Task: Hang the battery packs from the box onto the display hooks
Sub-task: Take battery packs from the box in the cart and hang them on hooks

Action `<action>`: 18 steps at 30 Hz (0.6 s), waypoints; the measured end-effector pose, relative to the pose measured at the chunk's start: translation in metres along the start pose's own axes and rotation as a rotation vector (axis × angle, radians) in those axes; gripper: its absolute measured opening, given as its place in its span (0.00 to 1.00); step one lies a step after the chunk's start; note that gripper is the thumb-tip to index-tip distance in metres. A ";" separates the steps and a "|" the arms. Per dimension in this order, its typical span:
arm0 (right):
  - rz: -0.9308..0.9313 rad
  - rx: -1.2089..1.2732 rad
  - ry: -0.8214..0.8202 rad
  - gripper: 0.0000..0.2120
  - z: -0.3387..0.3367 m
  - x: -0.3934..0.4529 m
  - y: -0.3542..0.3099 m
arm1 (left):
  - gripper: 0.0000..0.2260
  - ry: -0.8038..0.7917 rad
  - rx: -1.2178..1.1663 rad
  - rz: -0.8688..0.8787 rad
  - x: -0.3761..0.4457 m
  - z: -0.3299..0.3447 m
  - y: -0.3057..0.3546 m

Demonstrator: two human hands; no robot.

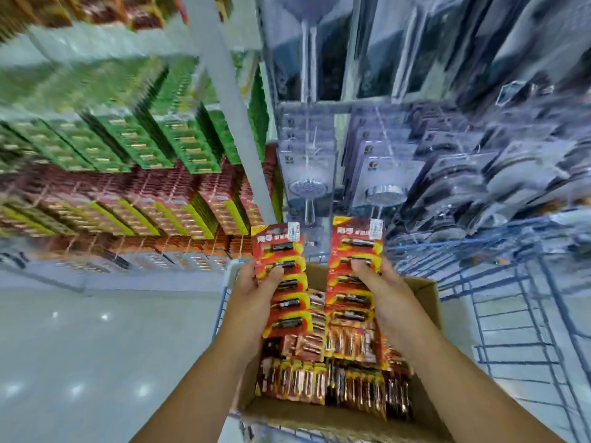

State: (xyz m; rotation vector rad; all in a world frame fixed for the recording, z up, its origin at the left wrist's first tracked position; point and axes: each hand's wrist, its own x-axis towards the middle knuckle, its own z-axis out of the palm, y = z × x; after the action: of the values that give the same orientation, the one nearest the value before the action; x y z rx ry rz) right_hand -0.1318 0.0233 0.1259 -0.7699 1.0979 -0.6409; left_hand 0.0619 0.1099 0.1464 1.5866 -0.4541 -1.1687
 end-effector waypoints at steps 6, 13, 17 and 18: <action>-0.089 -0.086 -0.102 0.11 0.074 -0.013 -0.036 | 0.11 0.070 -0.010 0.140 -0.029 -0.061 0.046; -0.189 -0.133 -0.222 0.12 0.191 -0.056 -0.042 | 0.09 0.206 -0.092 0.252 -0.068 -0.166 0.074; -0.253 -0.188 -0.261 0.20 0.277 -0.083 -0.026 | 0.10 0.225 -0.125 0.301 -0.093 -0.253 0.087; -0.272 -0.208 -0.248 0.24 0.298 -0.089 -0.020 | 0.10 0.222 -0.124 0.318 -0.099 -0.277 0.091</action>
State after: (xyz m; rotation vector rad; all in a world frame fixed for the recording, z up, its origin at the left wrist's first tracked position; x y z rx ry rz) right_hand 0.1179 0.1478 0.2650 -1.1605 0.8465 -0.6440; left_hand 0.2781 0.2971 0.2603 1.4544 -0.4586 -0.7564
